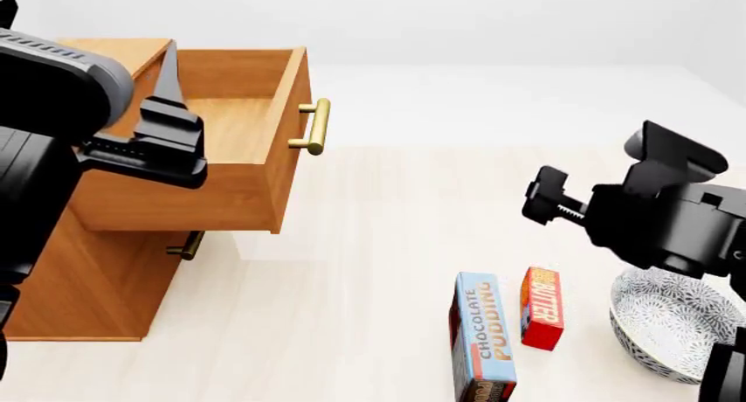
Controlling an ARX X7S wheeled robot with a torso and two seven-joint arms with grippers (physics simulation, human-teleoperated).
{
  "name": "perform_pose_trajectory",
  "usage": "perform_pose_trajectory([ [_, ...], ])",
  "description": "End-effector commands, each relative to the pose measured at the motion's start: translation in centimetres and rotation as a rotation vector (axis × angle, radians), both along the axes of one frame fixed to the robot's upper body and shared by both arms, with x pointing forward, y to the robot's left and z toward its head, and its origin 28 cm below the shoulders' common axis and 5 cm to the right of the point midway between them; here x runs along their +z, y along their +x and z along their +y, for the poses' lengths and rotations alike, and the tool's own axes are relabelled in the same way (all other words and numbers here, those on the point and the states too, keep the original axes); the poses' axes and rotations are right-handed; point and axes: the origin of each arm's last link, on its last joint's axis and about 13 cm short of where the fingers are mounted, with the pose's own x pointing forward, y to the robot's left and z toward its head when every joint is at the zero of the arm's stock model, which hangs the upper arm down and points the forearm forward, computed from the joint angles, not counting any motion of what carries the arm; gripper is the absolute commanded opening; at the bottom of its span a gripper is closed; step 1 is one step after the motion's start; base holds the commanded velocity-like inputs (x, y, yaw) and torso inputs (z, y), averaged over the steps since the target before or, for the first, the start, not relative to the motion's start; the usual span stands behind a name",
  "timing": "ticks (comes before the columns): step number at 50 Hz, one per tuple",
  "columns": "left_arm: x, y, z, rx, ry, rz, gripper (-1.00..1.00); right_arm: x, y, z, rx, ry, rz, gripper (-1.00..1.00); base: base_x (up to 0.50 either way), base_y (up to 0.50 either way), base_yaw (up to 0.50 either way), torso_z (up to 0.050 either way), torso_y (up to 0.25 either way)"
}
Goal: Put the butter at the back in the top drawer of the cabinet and close it.
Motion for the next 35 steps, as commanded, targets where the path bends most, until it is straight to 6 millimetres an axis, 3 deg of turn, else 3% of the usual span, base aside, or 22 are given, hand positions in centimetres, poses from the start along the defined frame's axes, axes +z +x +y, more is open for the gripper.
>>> perform_pose_trajectory([
  [1,-0.2,0.0,0.1,0.005,0.002,0.008,1.0,0.5,0.8,-0.4,-0.009,-0.031,0.035,1.0,0.0,0.0,0.0,0.0,0.0],
  [12,-0.6,0.4,0.2,0.009,-0.001,0.025,1.0,-0.1,1.7,-0.7,-0.076,-0.135,0.041,1.0,0.0,0.0,0.0,0.0,0.0],
  [35,-1.1,1.0,0.4,0.006,-0.007,0.045,1.0,-1.4,3.4,0.9,-0.02,-0.178,0.084,1.0,0.0,0.0,0.0,0.0,0.0],
])
